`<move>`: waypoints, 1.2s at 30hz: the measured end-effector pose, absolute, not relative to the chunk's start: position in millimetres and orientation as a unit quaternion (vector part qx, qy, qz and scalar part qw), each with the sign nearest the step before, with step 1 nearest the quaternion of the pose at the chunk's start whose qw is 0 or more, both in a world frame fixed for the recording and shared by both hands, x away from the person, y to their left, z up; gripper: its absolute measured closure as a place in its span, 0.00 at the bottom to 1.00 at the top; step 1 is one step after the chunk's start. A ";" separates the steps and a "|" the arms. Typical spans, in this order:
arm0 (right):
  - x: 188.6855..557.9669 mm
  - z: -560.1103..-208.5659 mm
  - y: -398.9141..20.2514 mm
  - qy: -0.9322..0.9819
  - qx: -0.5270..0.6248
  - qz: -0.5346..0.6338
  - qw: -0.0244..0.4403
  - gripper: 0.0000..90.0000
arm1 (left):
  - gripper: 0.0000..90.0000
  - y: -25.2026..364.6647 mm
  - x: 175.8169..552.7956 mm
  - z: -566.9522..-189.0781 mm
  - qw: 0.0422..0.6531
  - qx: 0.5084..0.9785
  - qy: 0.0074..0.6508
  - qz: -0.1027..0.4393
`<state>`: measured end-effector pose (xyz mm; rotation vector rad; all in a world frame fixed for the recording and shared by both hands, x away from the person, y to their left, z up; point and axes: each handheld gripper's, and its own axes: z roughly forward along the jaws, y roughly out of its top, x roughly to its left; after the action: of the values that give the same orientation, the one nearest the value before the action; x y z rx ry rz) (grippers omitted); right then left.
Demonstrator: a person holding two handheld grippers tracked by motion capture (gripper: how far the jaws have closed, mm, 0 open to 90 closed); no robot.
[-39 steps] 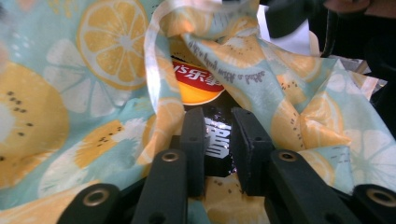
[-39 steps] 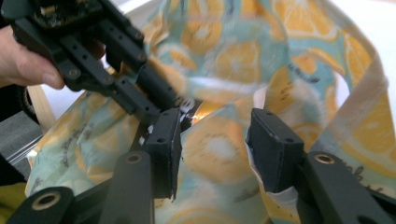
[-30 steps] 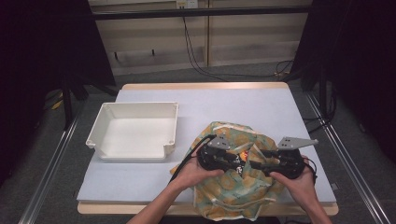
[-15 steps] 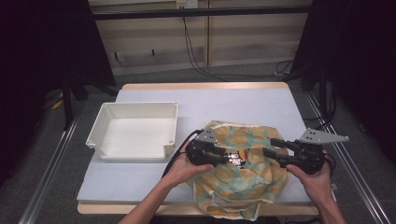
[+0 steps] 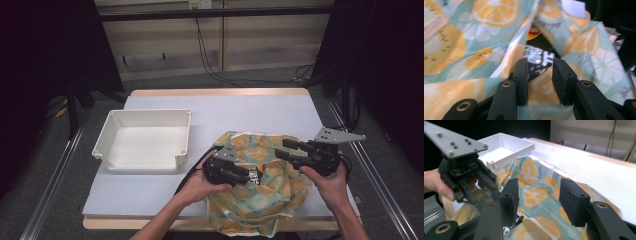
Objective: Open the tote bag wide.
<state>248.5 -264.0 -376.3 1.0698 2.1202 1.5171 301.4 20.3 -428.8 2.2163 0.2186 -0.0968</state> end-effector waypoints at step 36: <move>225.6 -442.0 -248.2 0.804 0.403 0.417 0.131 0.98 | 0.41 8.9 331.8 -432.6 0.436 0.890 0.133 0.011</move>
<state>225.6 -248.2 -442.0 1.1712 2.3329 1.2116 331.8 8.9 -432.6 2.2156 0.3302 0.0272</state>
